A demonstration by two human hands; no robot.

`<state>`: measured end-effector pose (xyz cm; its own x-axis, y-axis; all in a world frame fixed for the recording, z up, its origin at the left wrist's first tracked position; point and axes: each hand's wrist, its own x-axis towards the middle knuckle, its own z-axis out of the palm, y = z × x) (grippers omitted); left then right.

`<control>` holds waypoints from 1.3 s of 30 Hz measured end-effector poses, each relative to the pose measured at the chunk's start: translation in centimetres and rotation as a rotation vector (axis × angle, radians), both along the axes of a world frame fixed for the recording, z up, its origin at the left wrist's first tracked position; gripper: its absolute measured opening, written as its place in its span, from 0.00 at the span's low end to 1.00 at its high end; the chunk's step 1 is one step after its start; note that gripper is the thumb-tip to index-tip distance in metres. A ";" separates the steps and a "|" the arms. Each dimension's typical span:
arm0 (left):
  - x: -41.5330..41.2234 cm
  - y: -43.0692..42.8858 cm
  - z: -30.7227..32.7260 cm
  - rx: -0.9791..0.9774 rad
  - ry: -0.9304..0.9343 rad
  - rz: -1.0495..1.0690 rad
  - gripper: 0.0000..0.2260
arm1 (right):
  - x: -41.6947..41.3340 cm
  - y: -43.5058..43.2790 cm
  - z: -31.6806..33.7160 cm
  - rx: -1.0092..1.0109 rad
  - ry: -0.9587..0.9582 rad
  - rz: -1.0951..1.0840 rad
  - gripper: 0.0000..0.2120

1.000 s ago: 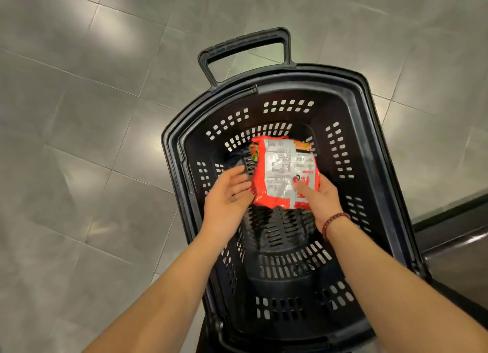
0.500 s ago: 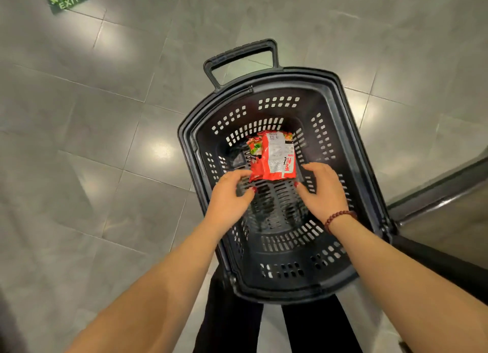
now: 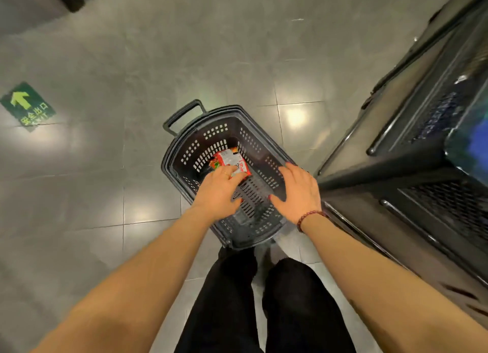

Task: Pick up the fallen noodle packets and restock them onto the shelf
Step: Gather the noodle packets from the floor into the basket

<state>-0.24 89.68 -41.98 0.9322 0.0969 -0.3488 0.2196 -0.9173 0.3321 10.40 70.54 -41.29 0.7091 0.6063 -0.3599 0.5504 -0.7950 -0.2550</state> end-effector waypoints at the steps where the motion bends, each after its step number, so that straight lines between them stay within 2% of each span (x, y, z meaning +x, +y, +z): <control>1: 0.1 -0.9 0.9 0.003 -0.017 -0.032 0.29 | -0.6 -1.5 0.8 -0.005 -0.003 -0.046 0.36; 11: -0.5 -14.5 5.6 -0.030 -0.143 -0.419 0.26 | -7.5 -18.4 6.0 0.117 -0.147 -0.450 0.32; 18: -2.0 -30.6 9.7 0.010 -0.214 -0.699 0.27 | -17.2 -35.5 9.4 0.095 -0.188 -0.718 0.31; 24: -5.1 -45.2 13.3 0.004 -0.303 -0.954 0.27 | -26.7 -48.1 12.9 0.077 -0.258 -1.036 0.31; 33: -8.2 -63.9 14.9 -0.079 -0.315 -1.382 0.27 | -39.6 -59.0 14.3 0.029 -0.261 -1.555 0.31; 39: -8.1 -73.9 13.6 -0.119 -0.309 -1.532 0.28 | -42.8 -65.5 13.7 -0.060 -0.230 -1.740 0.32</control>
<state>-8.39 15.74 -28.33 0.1480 -0.9866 -0.0692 -0.9493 -0.1614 0.2698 -32.37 5.07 -27.62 0.4960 -0.8535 -0.1599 -0.8564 -0.4505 -0.2520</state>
